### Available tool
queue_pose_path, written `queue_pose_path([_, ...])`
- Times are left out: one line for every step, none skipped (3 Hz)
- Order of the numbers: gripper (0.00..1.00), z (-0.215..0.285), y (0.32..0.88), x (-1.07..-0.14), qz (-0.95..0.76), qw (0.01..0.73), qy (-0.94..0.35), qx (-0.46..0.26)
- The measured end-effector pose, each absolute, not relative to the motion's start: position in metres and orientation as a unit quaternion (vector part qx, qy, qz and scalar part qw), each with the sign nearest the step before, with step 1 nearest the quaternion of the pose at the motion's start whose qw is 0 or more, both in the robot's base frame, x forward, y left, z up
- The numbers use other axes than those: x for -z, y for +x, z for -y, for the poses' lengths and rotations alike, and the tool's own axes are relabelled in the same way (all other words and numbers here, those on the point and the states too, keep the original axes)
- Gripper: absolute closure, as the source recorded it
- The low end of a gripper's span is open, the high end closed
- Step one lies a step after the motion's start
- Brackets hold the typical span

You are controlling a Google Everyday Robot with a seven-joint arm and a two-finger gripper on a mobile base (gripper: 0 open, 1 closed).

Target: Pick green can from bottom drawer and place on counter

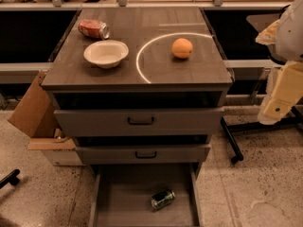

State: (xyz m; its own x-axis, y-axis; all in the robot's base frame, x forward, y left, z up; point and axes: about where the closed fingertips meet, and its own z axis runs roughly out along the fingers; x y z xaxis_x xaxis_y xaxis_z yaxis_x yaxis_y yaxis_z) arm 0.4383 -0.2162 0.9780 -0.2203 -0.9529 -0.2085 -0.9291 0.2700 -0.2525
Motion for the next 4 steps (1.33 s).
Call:
queue_pose_path([0.24, 0.2153, 0.4384, -0.9816, -0.779, 0.168, -0.602, 0.041])
queue_pose_path([0.11, 0.2148, 0.4384, -0.9836, -0.779, 0.171, -0.602, 0.043])
queue_pose_path([0.0, 0.2142, 0.4383, -0.9855, -0.778, 0.174, -0.602, 0.046])
queue_pose_path([0.0, 0.2142, 0.4383, -0.9855, -0.778, 0.174, -0.602, 0.046])
